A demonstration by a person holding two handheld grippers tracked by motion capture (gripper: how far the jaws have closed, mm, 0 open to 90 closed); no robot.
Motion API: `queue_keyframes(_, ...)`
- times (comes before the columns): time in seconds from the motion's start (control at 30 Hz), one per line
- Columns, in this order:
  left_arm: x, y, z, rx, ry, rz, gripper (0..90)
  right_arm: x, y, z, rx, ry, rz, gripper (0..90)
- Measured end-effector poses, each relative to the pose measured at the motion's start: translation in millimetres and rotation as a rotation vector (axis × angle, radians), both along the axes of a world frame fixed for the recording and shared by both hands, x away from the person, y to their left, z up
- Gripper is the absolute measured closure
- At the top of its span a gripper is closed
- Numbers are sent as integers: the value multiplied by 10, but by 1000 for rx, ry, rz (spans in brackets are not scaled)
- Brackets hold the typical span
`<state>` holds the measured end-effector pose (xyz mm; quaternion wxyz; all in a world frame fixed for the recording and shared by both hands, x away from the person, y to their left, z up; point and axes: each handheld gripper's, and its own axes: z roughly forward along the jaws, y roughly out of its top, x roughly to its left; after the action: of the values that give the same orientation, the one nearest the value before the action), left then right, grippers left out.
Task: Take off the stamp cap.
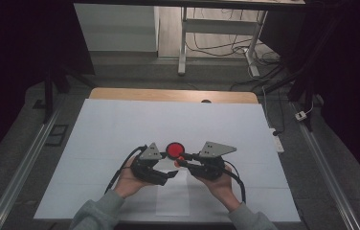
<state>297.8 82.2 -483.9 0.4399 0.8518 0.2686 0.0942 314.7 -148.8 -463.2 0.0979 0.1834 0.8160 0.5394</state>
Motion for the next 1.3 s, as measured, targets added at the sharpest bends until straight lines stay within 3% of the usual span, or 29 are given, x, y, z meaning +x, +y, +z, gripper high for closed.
queue_keyframes(0.23,-3,-93,-28,9,1,-5,232,-6,16,-11,-6,-1,5,721)
queue_keyframes(0.5,-4,-135,-47,20,-16,-8,291,-2,25,-23,-9,3,6,721)
queue_keyframes(0.7,3,-140,-59,19,-23,-15,368,-3,24,-24,-9,3,6,721)
queue_keyframes(1.3,-29,-174,-83,44,-95,-10,589,5,24,-32,3,14,7,721)
